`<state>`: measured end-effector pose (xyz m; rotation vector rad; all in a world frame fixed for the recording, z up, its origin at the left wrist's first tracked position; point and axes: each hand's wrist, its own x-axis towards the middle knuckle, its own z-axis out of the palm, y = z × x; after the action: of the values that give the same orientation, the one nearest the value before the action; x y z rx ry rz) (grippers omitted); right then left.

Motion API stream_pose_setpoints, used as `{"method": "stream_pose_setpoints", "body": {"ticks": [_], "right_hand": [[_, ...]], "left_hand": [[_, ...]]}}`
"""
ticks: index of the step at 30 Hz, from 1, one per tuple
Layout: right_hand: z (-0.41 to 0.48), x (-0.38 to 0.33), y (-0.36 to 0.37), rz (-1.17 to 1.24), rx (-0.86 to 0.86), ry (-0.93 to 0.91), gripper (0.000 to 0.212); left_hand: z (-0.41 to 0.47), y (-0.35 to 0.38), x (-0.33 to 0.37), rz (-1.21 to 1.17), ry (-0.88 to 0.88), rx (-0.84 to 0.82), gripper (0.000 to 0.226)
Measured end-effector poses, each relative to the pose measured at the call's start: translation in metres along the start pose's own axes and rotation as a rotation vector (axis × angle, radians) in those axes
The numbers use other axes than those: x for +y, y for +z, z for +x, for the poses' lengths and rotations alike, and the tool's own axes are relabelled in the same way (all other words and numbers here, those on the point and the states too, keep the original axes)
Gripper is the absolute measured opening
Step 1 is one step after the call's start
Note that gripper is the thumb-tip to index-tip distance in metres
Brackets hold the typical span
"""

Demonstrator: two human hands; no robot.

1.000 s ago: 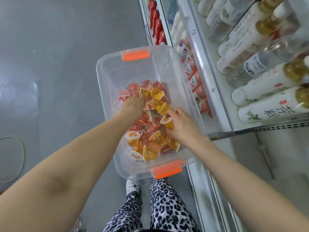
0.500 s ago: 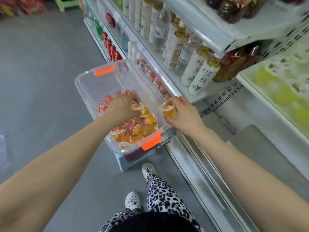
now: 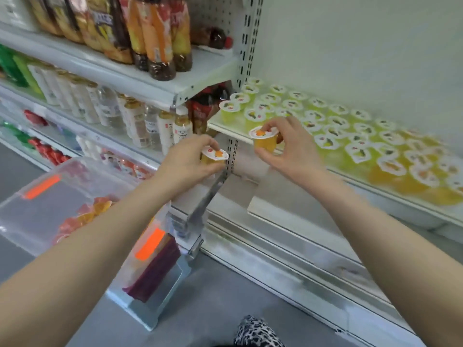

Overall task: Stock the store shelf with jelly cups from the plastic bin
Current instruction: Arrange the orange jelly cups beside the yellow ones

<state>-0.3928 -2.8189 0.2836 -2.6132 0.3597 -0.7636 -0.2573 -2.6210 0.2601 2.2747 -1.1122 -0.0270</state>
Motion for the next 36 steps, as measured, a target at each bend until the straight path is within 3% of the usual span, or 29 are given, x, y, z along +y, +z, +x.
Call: {"method": "stream_pose_setpoints", "body": {"ticks": [8,18,23,31,36], "right_hand": [[-0.027,0.075,-0.127,-0.111,0.261,0.125,0.035],[-0.089,0.236,-0.286,-0.171,0.409,0.381,0.032],[-0.112,0.316,-0.304,-0.156,0.281,0.537,0.031],[-0.106,0.394,-0.272,-0.101,0.076,0.533,0.033],[-0.087,0.418,-0.264,-0.089,0.06,0.521,0.036]], "left_hand": [[0.052,0.034,0.132,-0.1,0.27,0.037,0.033],[0.097,0.119,0.301,-0.287,0.291,0.076,0.03],[0.106,0.157,0.348,-0.264,0.244,0.077,0.032],[0.115,0.189,0.376,-0.218,0.17,0.136,0.032],[0.122,0.192,0.38,-0.213,0.134,0.137,0.031]]}}
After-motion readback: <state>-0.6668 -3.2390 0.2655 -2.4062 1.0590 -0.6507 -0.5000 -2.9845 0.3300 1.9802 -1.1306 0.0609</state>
